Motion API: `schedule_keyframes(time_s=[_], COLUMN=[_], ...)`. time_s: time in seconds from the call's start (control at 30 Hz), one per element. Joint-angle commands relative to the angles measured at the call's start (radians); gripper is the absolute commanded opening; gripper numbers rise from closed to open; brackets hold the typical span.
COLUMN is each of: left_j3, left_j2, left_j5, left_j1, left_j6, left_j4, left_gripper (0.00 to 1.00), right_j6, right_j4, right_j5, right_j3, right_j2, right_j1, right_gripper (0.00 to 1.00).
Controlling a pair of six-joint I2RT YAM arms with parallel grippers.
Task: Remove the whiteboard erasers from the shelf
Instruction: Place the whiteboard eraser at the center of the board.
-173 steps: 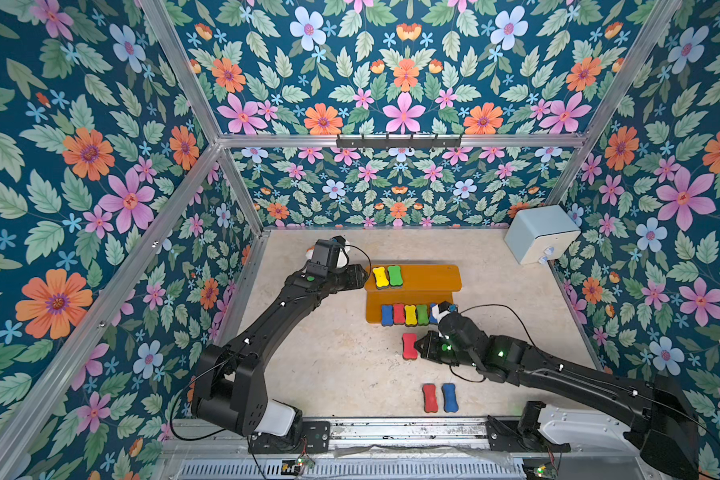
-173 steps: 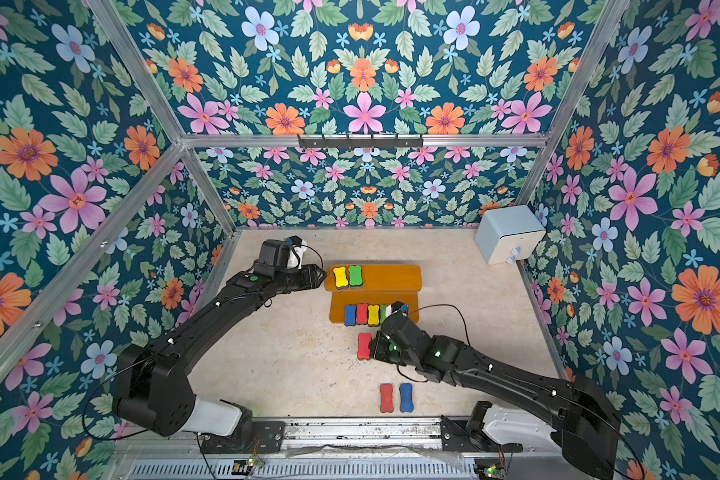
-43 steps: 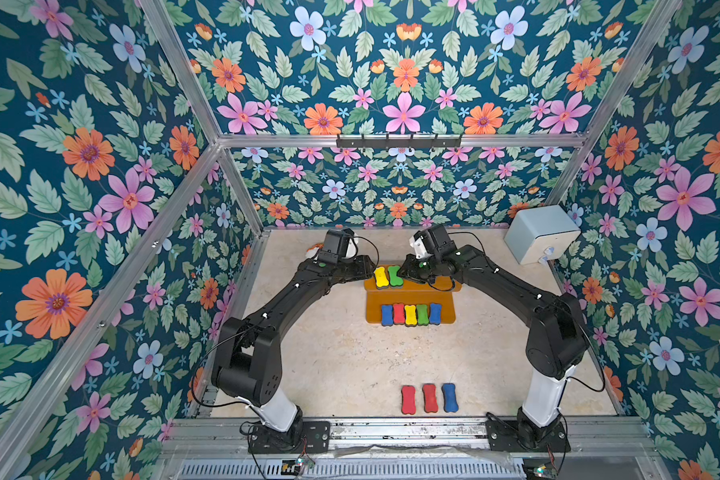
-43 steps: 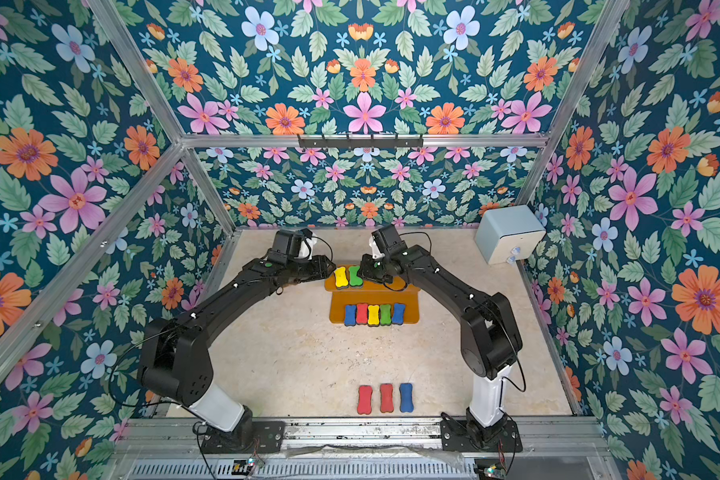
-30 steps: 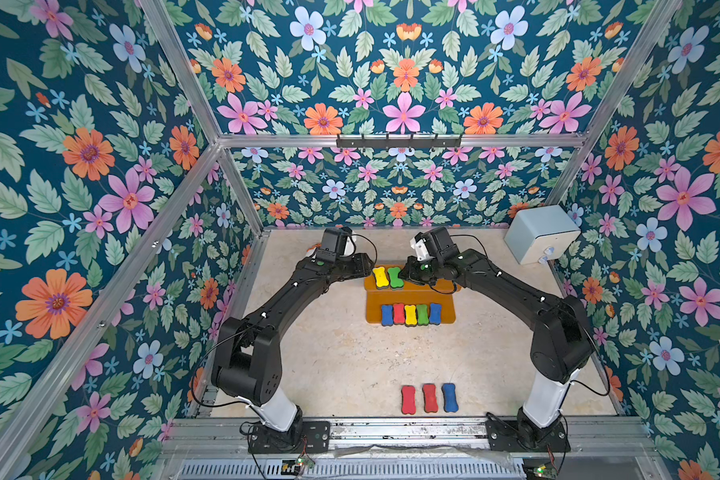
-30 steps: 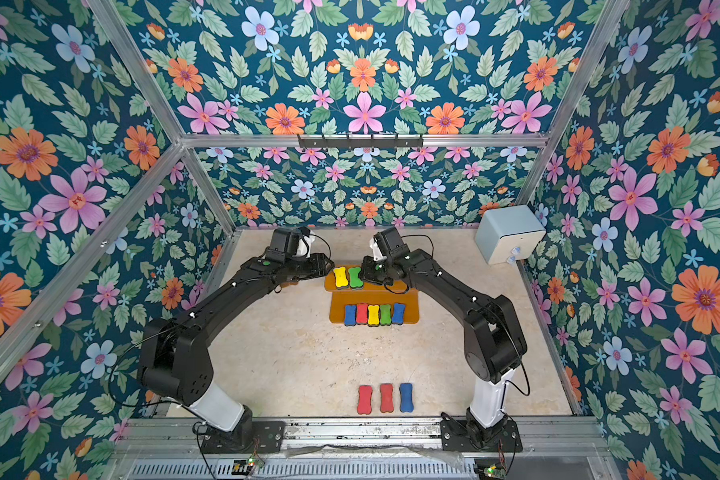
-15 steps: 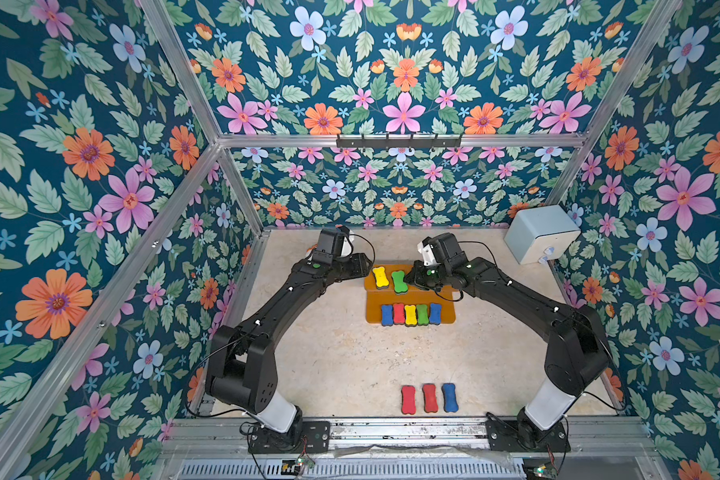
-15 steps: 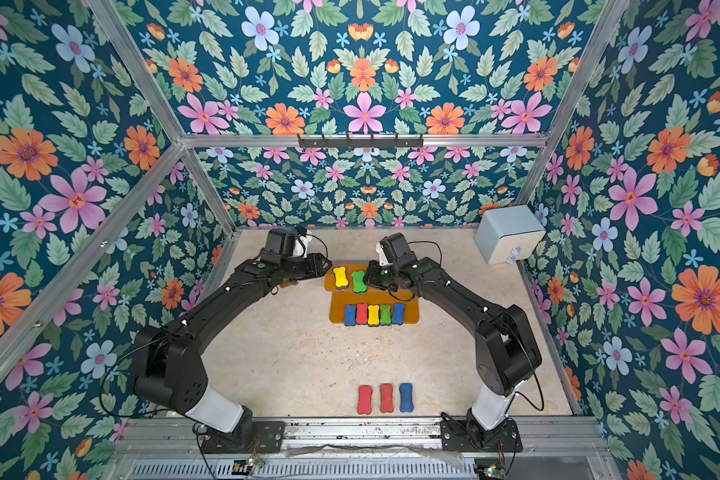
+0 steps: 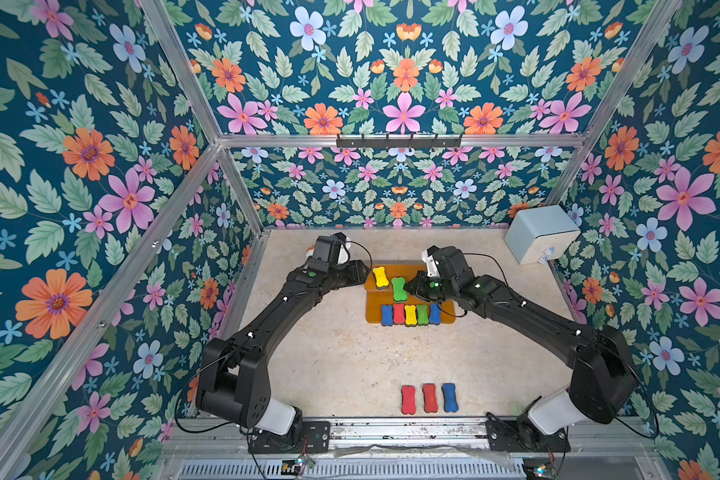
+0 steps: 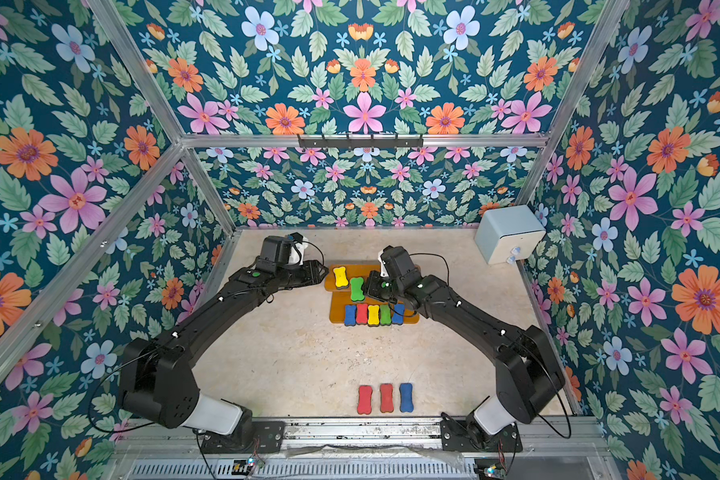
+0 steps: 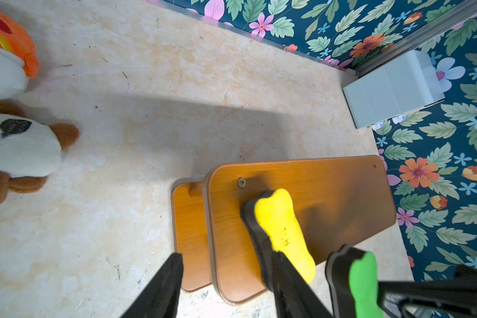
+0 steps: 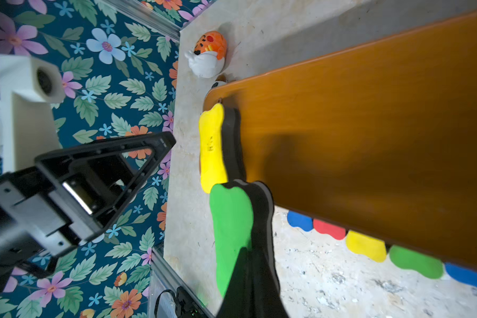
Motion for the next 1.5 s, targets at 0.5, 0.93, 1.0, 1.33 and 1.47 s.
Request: schedule_keyframes(time_s=[0.5, 0.93, 1.0, 1.33, 1.47], left_j3=[-0.202, -0.229, -0.233, -0.236, -0.236], left_j2=[-0.144, -0.192, -0.194, -0.208, -0.214], left_j5=[0.025, 0.000, -0.003, -0.005, -0.017], left_j1=[0.001, 0.000, 0.000, 0.000, 0.000], left_j6=[-0.018, 0.015, 0.015, 0.021, 0.028], left_j4=[0.051, 0.025, 0.029, 0.022, 0.012], left_gripper=[0.56, 0.56, 0.57, 0.57, 0.57], right_j6=[0.513, 0.701, 0.713, 0.750, 0.764], right_j4=[0.136, 0.252, 0.268, 0.252, 0.250], right_j5=[0.408, 0.373, 0.354, 0.318, 0.310], right_j3=[-0.377, -0.477, -0.483, -0.484, -0.499], right_j2=[-0.196, -0.087, -0.069, -0.029, -0.032], right_j1=[0.546, 0.656, 0.656, 0.685, 0.693], right_gripper=[0.00, 0.00, 0.00, 0.00, 0.00])
